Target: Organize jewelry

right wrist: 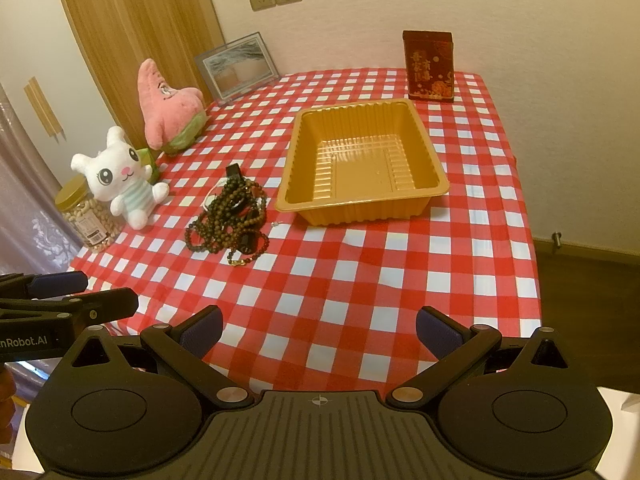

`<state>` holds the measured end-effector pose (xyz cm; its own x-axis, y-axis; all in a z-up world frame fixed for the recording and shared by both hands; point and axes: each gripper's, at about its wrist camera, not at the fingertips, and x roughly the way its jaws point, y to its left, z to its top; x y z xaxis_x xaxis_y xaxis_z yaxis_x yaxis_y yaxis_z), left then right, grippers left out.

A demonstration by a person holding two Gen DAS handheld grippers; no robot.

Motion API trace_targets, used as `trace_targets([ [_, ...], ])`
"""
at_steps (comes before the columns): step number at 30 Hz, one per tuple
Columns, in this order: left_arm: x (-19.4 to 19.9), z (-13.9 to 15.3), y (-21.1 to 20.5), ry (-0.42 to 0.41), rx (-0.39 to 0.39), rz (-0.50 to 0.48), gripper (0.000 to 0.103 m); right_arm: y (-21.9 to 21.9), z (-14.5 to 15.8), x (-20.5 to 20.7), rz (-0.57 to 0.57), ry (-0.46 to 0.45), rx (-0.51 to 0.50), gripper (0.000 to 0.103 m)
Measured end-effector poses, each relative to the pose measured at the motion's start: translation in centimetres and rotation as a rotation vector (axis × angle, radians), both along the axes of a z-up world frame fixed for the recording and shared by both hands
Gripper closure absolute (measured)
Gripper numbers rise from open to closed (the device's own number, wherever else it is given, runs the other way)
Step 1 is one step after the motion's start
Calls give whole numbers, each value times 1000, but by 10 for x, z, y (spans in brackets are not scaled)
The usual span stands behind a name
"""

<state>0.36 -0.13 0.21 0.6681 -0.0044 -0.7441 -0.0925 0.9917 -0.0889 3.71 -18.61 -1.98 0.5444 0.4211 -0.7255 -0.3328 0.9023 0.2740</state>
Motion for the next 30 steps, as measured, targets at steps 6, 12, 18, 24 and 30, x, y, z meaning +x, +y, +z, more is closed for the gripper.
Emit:
trace_targets([
  [6,0,0,0,-1,0,-1,19,1,0,0,1,-1,0,1],
  [12,0,0,0,-1,-1,-1,19,1,0,0,-2,-1,0,1],
  [18,17,4,-3,2,2,7,19,-13,1,16,-42,-5,4,1],
  [24,36,-5,10,-14,21,43,19,-40,-9,36,-132,-21,50,1],
  [30,60,-21,29,-25,36,73,19,-66,-26,63,-201,-28,131,1],
])
